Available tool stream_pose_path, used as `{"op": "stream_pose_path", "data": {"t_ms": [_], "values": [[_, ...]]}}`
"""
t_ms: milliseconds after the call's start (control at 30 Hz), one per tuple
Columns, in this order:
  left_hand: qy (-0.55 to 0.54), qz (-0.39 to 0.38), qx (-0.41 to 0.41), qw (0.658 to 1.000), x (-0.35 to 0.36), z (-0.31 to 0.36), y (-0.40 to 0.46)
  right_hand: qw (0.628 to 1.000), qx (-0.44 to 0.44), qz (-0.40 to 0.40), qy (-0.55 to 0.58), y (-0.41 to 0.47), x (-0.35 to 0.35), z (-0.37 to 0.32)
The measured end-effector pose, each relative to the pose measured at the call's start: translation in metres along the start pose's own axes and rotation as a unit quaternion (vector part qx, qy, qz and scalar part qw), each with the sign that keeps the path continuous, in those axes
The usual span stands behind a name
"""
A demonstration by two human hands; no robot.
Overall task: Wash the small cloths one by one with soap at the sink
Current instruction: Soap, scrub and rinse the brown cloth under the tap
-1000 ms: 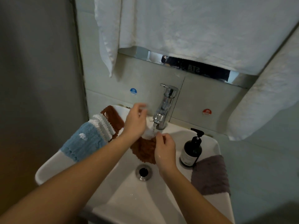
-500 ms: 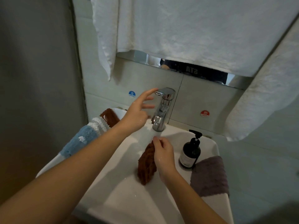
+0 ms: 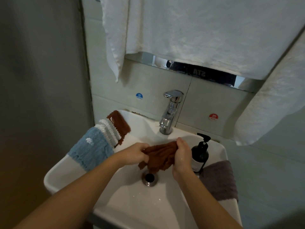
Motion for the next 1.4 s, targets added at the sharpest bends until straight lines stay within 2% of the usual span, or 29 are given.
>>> {"op": "stream_pose_path", "data": {"t_ms": [67,133,167,233,300,367,467,533,600,667,767,833,967,1100,1267,1400], "values": [[-0.113,0.04,0.005,0.993,-0.001,0.009,-0.003,0.998,0.032,0.001,-0.059,0.006,-0.001,0.01],[-0.193,0.09,0.009,0.977,0.005,0.017,-0.001,0.992,0.08,-0.032,-0.088,0.003,0.004,0.022],[-0.176,0.128,0.017,0.976,0.01,0.021,-0.001,0.99,0.091,-0.06,-0.093,0.0,0.009,0.028],[-0.07,0.211,0.034,0.974,0.02,0.025,0.0,0.987,0.081,-0.085,-0.106,-0.007,0.021,0.035],[0.004,0.266,0.046,0.963,0.029,0.026,-0.002,0.988,0.045,-0.071,-0.132,-0.01,0.03,0.037],[0.046,0.289,0.054,0.955,0.032,0.023,0.002,0.985,0.031,-0.06,-0.161,-0.011,0.033,0.041],[0.198,0.278,0.061,0.938,0.033,0.023,0.008,0.98,0.033,-0.064,-0.184,-0.011,0.032,0.039],[0.256,0.267,0.056,0.927,0.033,0.023,0.012,0.978,0.035,-0.067,-0.195,-0.013,0.029,0.034],[0.205,0.25,0.031,0.946,0.034,0.019,0.012,0.975,0.034,-0.07,-0.208,-0.013,0.027,0.035],[0.07,0.247,0.0,0.966,0.03,0.009,0.012,0.975,0.043,-0.077,-0.206,-0.012,0.026,0.035],[-0.093,0.247,-0.047,0.963,0.024,0.002,0.005,0.986,0.097,-0.071,-0.114,-0.008,0.017,0.026],[-0.161,0.232,-0.039,0.958,0.022,0.006,0.001,0.99,0.115,-0.073,-0.043,-0.004,0.008,0.019],[-0.159,0.244,0.048,0.955,0.027,0.022,-0.006,0.986,0.034,-0.15,-0.057,-0.011,0.017,0.016],[-0.1,0.275,0.061,0.954,0.033,0.022,-0.003,0.987,0.038,-0.114,-0.107,-0.021,0.029,0.027],[-0.009,0.259,0.068,0.963,0.032,0.024,-0.003,0.972,-0.021,-0.104,-0.21,-0.016,0.027,0.024],[-0.034,0.237,0.033,0.97,0.037,0.022,-0.001,0.968,-0.025,-0.089,-0.232,-0.011,0.02,0.031]]}}
Point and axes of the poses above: each hand's wrist, its own y-axis towards the middle knuckle, its own x-axis out of the palm, z = x × y, the point moved 4 cm from there along y, towards the middle knuckle, and after that the axes turned 3 degrees about -x, right-handed, at the moved point
